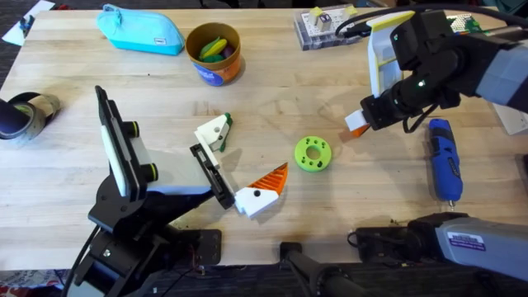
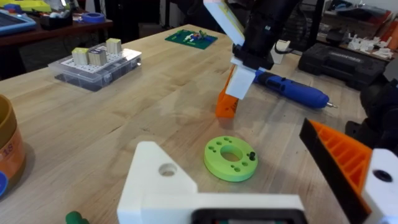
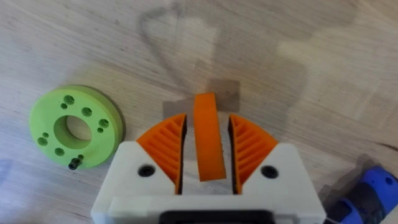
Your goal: Pick up the gripper from the table and insert it into the empty holder that is missing its gripper. Then pick up a screw, insert it into the mounting hole, and use the screwdriver to tighten it. Finally, clean up the table by picking up the vegetable and placing it into the bucket.
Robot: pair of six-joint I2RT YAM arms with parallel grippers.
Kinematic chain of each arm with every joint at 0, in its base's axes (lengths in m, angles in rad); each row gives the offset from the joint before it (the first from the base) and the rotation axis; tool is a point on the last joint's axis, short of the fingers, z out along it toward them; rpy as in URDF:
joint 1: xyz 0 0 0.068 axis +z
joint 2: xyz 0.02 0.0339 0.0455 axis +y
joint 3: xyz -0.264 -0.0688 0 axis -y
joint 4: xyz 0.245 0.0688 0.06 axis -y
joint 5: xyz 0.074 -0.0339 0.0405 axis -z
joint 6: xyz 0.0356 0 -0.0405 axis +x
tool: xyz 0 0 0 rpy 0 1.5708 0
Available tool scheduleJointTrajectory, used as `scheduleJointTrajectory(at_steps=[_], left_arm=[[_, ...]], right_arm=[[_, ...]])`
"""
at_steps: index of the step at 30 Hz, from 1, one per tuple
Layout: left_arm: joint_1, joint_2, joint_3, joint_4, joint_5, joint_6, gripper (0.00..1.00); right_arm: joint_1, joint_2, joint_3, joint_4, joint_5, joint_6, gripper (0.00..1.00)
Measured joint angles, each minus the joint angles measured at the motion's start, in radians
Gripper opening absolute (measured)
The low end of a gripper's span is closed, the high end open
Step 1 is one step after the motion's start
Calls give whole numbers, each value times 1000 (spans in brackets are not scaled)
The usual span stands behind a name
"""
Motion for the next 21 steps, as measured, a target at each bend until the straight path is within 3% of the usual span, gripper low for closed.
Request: scheduleJointTrajectory(at_steps=[9, 21], left_arm=[[0, 6, 2, 10, -16, 0, 994], [0, 6, 2, 10, -24, 0, 994]], right_arm=[[-4, 7, 0, -120, -2, -5, 411], [-8, 7, 0, -60, -35, -16, 411]])
